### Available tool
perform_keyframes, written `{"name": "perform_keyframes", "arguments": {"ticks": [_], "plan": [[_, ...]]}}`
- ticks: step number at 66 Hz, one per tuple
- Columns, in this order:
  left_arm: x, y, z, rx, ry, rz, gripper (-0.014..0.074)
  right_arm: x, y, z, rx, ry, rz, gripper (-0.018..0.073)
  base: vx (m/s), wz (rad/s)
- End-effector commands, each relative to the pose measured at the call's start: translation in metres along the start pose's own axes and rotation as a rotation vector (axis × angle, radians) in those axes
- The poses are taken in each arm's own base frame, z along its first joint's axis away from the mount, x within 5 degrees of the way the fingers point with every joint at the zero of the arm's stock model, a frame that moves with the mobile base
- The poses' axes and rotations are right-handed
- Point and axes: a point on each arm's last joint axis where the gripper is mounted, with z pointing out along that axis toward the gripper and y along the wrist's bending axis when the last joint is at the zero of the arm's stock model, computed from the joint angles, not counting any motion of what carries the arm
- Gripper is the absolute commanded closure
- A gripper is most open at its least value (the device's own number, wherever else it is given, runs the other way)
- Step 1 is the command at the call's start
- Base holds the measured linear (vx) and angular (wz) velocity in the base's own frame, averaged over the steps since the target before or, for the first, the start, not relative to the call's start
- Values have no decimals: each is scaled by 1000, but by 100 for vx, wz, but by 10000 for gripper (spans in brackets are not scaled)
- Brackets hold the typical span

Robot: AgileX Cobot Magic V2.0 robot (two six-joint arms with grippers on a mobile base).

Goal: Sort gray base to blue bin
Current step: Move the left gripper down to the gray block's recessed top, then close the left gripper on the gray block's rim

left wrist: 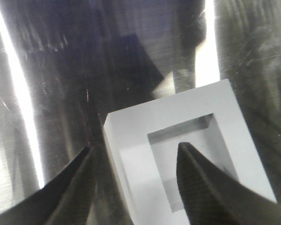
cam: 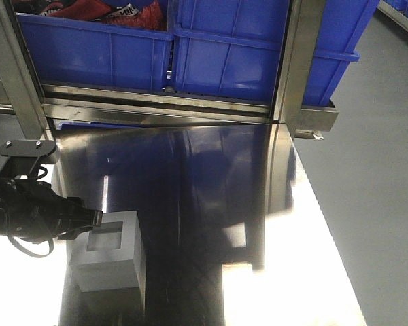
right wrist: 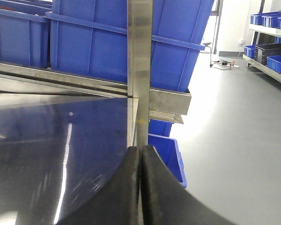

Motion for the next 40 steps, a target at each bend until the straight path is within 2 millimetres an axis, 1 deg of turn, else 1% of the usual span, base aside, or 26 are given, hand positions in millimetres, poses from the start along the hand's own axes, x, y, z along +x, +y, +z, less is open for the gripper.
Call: {"name": "perform_keyframes", "arguments": {"ticks": [1, 40], "plan": [[-13, -6, -11, 20, -98, -15, 213, -3, 0, 0, 8, -75, -17, 568, 0, 0], [-10, -3, 12, 6, -24, -38, 215, -3, 0, 0, 8, -75, -17, 568, 0, 0]]}}
